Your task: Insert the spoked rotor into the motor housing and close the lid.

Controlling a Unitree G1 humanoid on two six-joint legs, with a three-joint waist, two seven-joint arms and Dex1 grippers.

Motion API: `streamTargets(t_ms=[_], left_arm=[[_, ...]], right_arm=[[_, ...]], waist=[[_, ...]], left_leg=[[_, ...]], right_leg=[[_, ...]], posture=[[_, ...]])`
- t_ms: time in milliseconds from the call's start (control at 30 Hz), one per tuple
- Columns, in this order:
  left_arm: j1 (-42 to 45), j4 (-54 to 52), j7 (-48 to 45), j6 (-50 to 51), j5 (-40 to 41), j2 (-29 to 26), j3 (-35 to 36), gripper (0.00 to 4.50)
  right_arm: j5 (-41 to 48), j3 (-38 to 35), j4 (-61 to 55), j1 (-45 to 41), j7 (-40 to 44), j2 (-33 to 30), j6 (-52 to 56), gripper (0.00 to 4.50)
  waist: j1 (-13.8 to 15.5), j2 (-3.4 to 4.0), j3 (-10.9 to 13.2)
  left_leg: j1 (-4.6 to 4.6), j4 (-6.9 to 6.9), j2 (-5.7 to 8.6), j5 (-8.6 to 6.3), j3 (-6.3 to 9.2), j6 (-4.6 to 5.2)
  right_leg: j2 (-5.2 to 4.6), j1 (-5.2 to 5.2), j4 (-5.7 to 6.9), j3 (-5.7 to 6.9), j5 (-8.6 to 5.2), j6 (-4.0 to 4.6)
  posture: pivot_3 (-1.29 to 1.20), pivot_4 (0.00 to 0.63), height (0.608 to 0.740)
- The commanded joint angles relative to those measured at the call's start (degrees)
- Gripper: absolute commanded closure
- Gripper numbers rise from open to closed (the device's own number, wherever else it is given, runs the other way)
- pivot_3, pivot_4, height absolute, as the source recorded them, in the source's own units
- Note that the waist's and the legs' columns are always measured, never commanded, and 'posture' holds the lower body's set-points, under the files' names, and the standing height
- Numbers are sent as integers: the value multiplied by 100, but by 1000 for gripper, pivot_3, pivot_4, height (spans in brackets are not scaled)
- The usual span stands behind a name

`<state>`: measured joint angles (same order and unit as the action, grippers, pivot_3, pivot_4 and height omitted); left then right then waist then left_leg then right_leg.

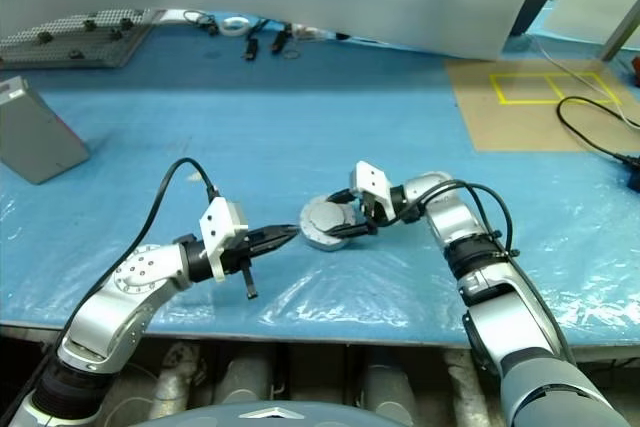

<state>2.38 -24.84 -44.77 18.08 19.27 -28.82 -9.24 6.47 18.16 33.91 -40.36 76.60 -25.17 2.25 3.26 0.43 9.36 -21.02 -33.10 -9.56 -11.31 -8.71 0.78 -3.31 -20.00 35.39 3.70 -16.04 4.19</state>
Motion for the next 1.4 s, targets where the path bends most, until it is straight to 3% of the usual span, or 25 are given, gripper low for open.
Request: streamTargets(t_ms=[33,333,600,1133,1400], left_arm=[[-52,180,-88,-393,-62,-15,107,4500],[203,489,-98,-608,-407,12,-190,4500],[905,846,-130,-339,-403,247,-241,4500],[1137,2940,-396,-1783,-1053,580,-506,4500],[1335,4164,-242,-2722,-1430,1051,-635,4500]], right_arm=[[-561,274,557,451,-326,-140,350,1507],[-274,16,-215,715,-532,-6,451,1507],[-162,-66,-689,962,-513,-43,740,1507],[-154,-179,-913,1137,-678,-76,892,1507],[-135,-161,-1000,1192,-712,-86,936,1507]], waist=[[18,-4,-10],[65,-12,-18],[56,-11,-19],[67,-12,-20],[133,-12,-26]], left_leg=[[2,1,0,-1,0,-1],[43,16,0,-1,-2,-4],[-12,35,2,9,-8,3],[-10,70,5,11,-9,7],[47,70,9,1,-9,-9]], right_leg=[[0,1,0,0,0,0],[1,24,1,-11,-3,-6],[3,-32,-9,-12,-1,-3],[2,-25,-58,-7,0,-4],[-3,39,-66,-7,-1,-7]], posture=[[0,150,740],[0,150,740],[0,150,740],[0,150,740],[0,150,740]])
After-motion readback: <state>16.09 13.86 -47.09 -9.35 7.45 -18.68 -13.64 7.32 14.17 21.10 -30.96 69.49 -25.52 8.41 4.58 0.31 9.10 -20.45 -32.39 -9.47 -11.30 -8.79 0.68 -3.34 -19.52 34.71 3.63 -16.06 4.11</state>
